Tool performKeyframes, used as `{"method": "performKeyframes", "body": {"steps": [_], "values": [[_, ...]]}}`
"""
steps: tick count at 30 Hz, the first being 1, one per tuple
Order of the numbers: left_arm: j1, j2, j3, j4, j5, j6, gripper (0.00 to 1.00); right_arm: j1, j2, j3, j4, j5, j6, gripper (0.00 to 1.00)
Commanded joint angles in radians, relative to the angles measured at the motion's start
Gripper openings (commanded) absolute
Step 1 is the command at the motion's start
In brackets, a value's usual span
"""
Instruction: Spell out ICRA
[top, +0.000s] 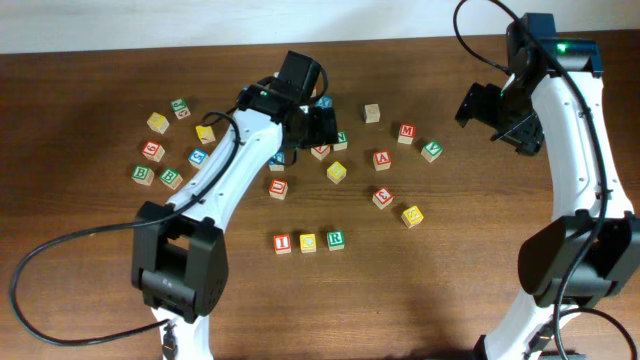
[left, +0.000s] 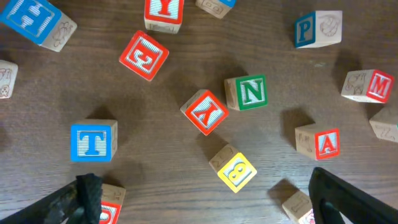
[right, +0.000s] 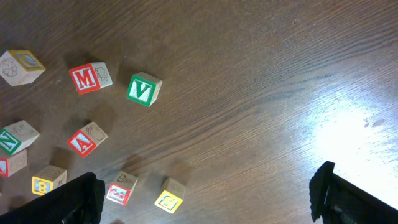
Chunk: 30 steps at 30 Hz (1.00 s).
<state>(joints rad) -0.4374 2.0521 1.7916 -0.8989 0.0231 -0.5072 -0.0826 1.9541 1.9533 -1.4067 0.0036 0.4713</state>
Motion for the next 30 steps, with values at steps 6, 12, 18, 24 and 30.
{"method": "performKeyframes", "body": {"steps": [6, 12, 18, 24, 30], "values": [[0.023, -0.019, 0.012, -0.101, -0.059, -0.016, 0.95, -0.003, -0.014, 0.015, 0.0, 0.008, 0.004, 0.98], [0.255, -0.102, 0.012, -0.266, -0.151, -0.016, 0.99, -0.003, -0.014, 0.015, 0.0, 0.008, 0.004, 0.98], [0.415, -0.099, 0.008, -0.422, -0.151, -0.016, 0.99, -0.003, -0.014, 0.015, 0.0, 0.008, 0.004, 0.98], [0.428, -0.099, 0.008, -0.423, -0.151, -0.016, 0.99, 0.0, -0.014, 0.015, 0.079, -0.33, 0.029, 0.98], [0.428, -0.099, 0.008, -0.423, -0.151, -0.016, 0.99, 0.242, -0.001, -0.092, 0.109, -0.066, -0.083, 0.98]]}}
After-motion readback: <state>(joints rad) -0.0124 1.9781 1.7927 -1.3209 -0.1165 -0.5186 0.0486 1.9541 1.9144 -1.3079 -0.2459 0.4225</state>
